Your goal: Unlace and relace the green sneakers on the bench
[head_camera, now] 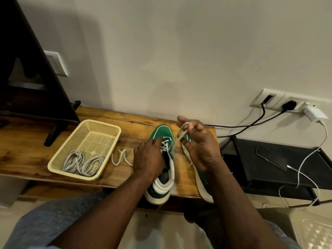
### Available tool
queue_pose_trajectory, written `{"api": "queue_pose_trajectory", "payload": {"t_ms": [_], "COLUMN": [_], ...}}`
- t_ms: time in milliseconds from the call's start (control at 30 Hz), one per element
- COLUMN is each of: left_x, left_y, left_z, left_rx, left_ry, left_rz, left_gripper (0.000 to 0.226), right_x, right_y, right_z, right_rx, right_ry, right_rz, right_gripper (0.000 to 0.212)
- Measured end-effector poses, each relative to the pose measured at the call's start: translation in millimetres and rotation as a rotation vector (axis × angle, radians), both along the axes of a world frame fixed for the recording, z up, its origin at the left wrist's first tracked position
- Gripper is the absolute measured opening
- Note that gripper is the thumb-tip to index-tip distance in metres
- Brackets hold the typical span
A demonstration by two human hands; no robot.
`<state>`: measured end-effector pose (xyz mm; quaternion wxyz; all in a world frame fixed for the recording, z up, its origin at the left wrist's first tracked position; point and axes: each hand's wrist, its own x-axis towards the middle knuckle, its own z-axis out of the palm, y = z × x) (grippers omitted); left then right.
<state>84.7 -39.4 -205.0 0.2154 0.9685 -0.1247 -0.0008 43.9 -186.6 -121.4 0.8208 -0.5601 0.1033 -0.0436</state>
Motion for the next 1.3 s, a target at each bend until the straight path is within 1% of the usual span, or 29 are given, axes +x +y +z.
{"api": "queue_pose_trajectory", "payload": {"t_ms": [33, 67, 100, 133, 167, 200, 233, 267, 300, 367, 433, 500, 567, 633, 700, 733, 800, 867, 900, 933, 967, 1033, 1100, 1133, 1200, 1300], "left_x": [0, 0, 0, 0, 1, 1, 0, 0, 0, 1, 1, 0, 0, 2, 8, 12, 20, 24, 25, 25, 25, 24, 23, 22, 17, 11], "left_y": [-1, -1, -1, 0, 0, 0, 0, 0, 0, 0, 0, 0, 3, 6, 11, 15, 24, 35, 38, 41, 43, 47, 48, 48, 49, 50], "left_z": [0, 0, 0, 0, -1, -1, -1, -1, -1, -2, -1, 0, 2, 7, 14, 19, 28, 34, 35, 38, 42, 53, 69, 79, 94, 110], "left_rx": [0.004, 0.01, 0.02, 0.028, 0.031, 0.033, 0.034, 0.029, 0.02, -0.003, -0.02, -0.032, -0.055, -0.073, -0.084, -0.106, -0.165, -0.199, -0.218, -0.234, -0.256, -0.338, -0.493, -0.601, -0.819, -1.041], "left_ry": [-0.01, -0.016, -0.015, -0.015, -0.024, -0.034, -0.041, -0.044, -0.045, -0.044, -0.049, -0.054, -0.034, 0.008, 0.082, 0.145, 0.325, 0.497, 0.543, 0.557, 0.545, 0.475, 0.433, 0.445, 0.487, 0.479], "left_rz": [-0.003, -0.007, -0.014, -0.02, -0.024, -0.025, -0.025, -0.027, -0.027, -0.023, -0.014, -0.002, 0.005, -0.012, -0.03, -0.021, 0.011, -0.001, -0.011, -0.02, -0.021, -0.009, -0.01, -0.028, -0.108, -0.22], "left_gripper": [0.064, 0.063, 0.063, 0.062, 0.06, 0.057, 0.055, 0.053, 0.052, 0.05, 0.045, 0.038, 0.035, 0.034, 0.035, 0.035, 0.03, 0.024, 0.024, 0.024, 0.024, 0.021, 0.02, 0.019, 0.02, 0.023], "right_x": [0, 0, -1, 0, 0, -1, -2, -2, -2, -1, 0, 0, 1, 0, -2, -2, -1, 1, 2, 3, 2, 0, -3, -3, -4, -7], "right_y": [-3, -5, -5, -4, -6, -9, -11, -12, -10, -5, 0, 1, 0, 0, 0, 0, -5, -8, -8, -7, -6, 0, 5, 7, 8, 13], "right_z": [7, 7, 3, -5, -16, -30, -41, -48, -51, -51, -49, -44, -35, -25, -18, -16, -17, -17, -16, -16, -14, -10, -3, 1, 9, 23], "right_rx": [0.164, 0.215, 0.137, -0.095, -0.434, -0.778, -1.055, -1.24, -1.327, -1.392, -1.343, -1.285, -1.246, -1.108, -0.976, -0.996, -1.203, -1.368, -1.389, -1.369, -1.303, -1.065, -0.823, -0.719, -0.63, -0.627], "right_ry": [-0.072, -0.062, -0.002, 0.099, 0.198, 0.286, 0.342, 0.39, 0.426, 0.449, 0.426, 0.415, 0.38, 0.347, 0.343, 0.338, 0.318, 0.316, 0.316, 0.306, 0.295, 0.246, 0.213, 0.197, 0.148, 0.056], "right_rz": [-0.023, -0.055, -0.095, -0.149, -0.17, -0.129, -0.031, 0.083, 0.174, 0.33, 0.387, 0.372, 0.295, 0.172, 0.102, 0.095, 0.092, 0.093, 0.086, 0.07, 0.052, 0.004, -0.012, 0.0, 0.03, 0.002], "right_gripper": [0.012, 0.014, 0.016, 0.014, 0.009, 0.011, 0.02, 0.025, 0.027, 0.029, 0.033, 0.026, 0.025, 0.027, 0.03, 0.032, 0.032, 0.025, 0.021, 0.018, 0.016, 0.012, 0.013, 0.016, 0.022, 0.024]}}
